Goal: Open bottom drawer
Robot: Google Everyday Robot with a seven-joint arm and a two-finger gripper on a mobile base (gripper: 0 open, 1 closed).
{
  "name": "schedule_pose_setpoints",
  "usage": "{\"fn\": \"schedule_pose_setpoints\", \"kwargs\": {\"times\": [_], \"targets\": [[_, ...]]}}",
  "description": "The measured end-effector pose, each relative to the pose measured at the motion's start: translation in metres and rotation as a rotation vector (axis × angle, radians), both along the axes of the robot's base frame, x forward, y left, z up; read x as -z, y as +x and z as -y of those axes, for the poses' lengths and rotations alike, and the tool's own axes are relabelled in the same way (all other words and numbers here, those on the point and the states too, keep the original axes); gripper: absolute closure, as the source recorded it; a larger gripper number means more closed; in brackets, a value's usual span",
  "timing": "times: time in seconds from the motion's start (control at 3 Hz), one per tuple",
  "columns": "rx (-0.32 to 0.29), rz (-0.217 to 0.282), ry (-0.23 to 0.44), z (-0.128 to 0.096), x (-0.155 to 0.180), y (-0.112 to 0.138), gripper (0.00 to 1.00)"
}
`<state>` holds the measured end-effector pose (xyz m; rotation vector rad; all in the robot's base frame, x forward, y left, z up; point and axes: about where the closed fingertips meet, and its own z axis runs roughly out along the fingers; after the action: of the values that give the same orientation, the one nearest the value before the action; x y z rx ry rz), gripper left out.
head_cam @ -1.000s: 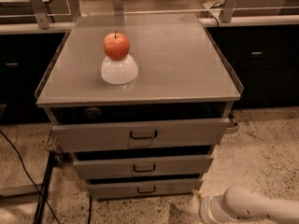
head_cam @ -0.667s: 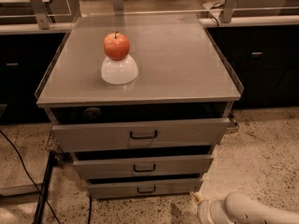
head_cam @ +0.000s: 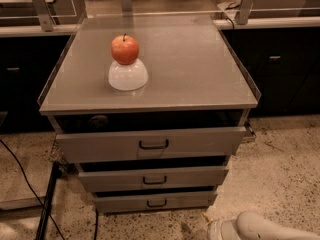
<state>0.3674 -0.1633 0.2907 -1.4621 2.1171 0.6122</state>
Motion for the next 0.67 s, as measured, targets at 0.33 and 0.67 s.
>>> {"fn": "schedule_pose_setpoints", "kwargs": {"times": [0.33, 0.67], "targets": [[0.004, 0.019, 0.05, -0.004, 0.017, 0.002, 0.0], [-0.022, 0.093, 0.147, -0.021, 0.038, 0.015, 0.0]]}}
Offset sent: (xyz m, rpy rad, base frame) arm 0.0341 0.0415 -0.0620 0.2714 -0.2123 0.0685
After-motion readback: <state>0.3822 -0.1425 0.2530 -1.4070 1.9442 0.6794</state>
